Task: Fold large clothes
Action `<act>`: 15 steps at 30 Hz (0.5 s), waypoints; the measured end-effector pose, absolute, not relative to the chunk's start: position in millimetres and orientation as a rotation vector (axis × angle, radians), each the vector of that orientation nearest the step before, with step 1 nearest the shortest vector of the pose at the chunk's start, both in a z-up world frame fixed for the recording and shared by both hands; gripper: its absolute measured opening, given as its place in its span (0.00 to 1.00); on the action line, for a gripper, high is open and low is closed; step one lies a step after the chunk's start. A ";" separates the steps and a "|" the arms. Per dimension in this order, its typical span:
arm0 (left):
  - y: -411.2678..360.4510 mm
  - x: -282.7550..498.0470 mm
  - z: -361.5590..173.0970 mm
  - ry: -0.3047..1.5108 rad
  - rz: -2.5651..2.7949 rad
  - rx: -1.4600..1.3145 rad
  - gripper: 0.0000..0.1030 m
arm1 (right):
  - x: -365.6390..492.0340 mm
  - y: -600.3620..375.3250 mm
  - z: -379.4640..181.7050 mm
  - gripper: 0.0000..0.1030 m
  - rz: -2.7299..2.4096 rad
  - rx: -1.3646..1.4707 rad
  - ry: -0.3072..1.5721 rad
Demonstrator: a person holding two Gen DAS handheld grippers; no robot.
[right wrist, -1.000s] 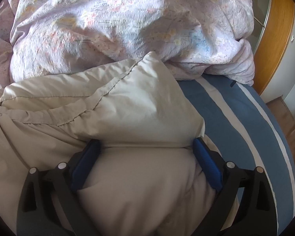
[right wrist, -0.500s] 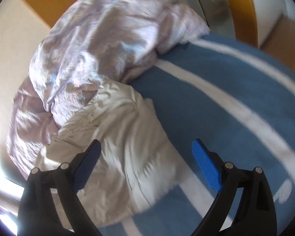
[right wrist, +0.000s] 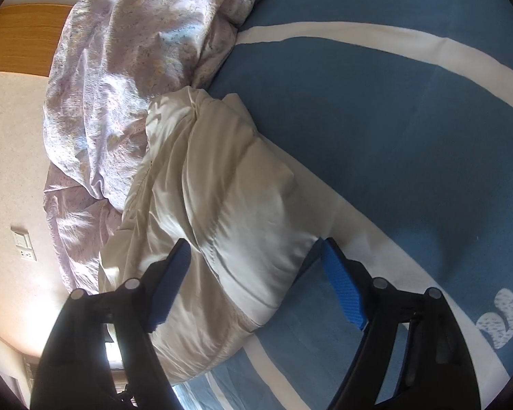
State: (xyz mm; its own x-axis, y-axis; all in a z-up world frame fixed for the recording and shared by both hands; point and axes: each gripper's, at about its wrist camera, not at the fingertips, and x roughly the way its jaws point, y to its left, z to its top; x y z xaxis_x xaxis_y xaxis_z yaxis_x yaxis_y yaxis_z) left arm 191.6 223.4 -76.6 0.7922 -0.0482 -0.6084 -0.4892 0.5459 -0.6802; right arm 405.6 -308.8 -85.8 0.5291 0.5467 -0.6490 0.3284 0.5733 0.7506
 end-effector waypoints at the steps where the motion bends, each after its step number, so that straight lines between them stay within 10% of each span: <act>1: 222.3 192.2 -78.3 0.618 0.287 -0.981 0.84 | 406.4 -308.0 -85.7 0.76 0.161 1.000 1.046; 15: 232.1 198.5 -107.1 0.523 0.291 -1.154 0.74 | 412.7 -300.8 -90.6 0.64 0.231 1.010 0.966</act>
State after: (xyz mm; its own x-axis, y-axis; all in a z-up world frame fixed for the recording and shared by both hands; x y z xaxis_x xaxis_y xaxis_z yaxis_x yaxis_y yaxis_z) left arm 198.5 232.1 -107.1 0.8450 -0.0460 -0.5328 -0.4770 0.3858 -0.7897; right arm 412.7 -300.8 -90.6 0.5840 0.5724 -0.5756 0.2503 0.5476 0.7984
